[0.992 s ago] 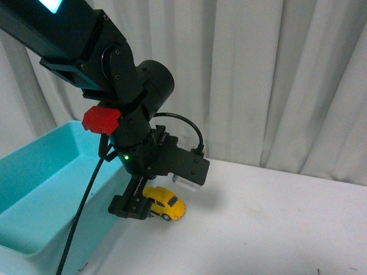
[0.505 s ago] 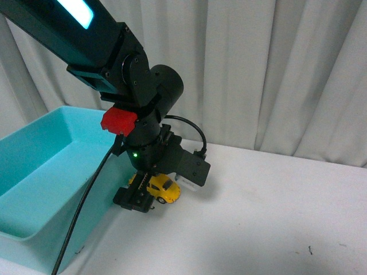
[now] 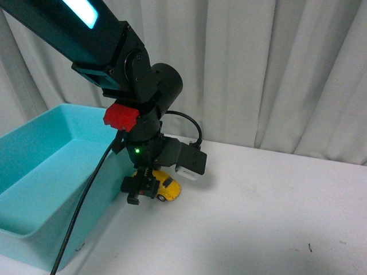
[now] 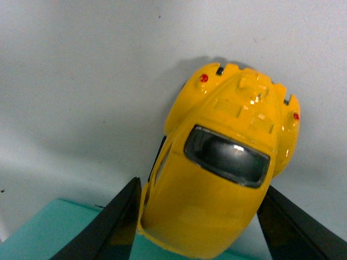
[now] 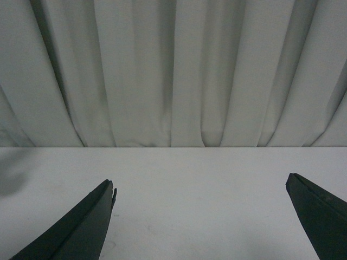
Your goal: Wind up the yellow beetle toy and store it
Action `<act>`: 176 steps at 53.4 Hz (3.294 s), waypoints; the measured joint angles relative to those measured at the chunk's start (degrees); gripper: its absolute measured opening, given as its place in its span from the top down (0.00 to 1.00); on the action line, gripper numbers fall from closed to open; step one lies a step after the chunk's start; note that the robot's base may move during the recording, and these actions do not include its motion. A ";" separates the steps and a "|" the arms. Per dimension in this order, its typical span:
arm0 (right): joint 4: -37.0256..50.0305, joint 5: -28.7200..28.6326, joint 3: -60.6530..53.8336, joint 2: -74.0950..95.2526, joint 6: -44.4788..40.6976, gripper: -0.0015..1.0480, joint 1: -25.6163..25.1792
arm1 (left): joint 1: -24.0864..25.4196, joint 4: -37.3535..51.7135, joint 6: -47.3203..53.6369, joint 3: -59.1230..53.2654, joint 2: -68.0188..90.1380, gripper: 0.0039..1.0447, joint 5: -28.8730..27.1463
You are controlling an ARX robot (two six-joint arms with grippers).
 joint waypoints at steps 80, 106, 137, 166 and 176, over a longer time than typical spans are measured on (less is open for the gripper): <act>0.00 0.00 -0.02 0.00 0.00 0.06 0.00 | 26.05 -4.98 -26.08 -0.66 -23.54 0.62 22.43; 0.00 0.00 0.00 0.00 0.00 0.06 0.00 | 30.29 8.81 -32.81 -8.41 -12.04 0.62 11.41; 0.00 0.00 -0.02 0.00 0.00 0.06 0.00 | 28.35 7.17 -35.23 -10.05 -6.47 0.39 10.38; 0.00 0.00 -0.02 0.00 0.00 0.06 0.00 | 34.49 14.45 -38.34 -19.65 -30.27 0.06 25.49; 0.09 0.07 0.00 0.00 0.00 0.06 0.00 | 36.28 49.20 -52.52 -35.89 -38.21 0.23 31.76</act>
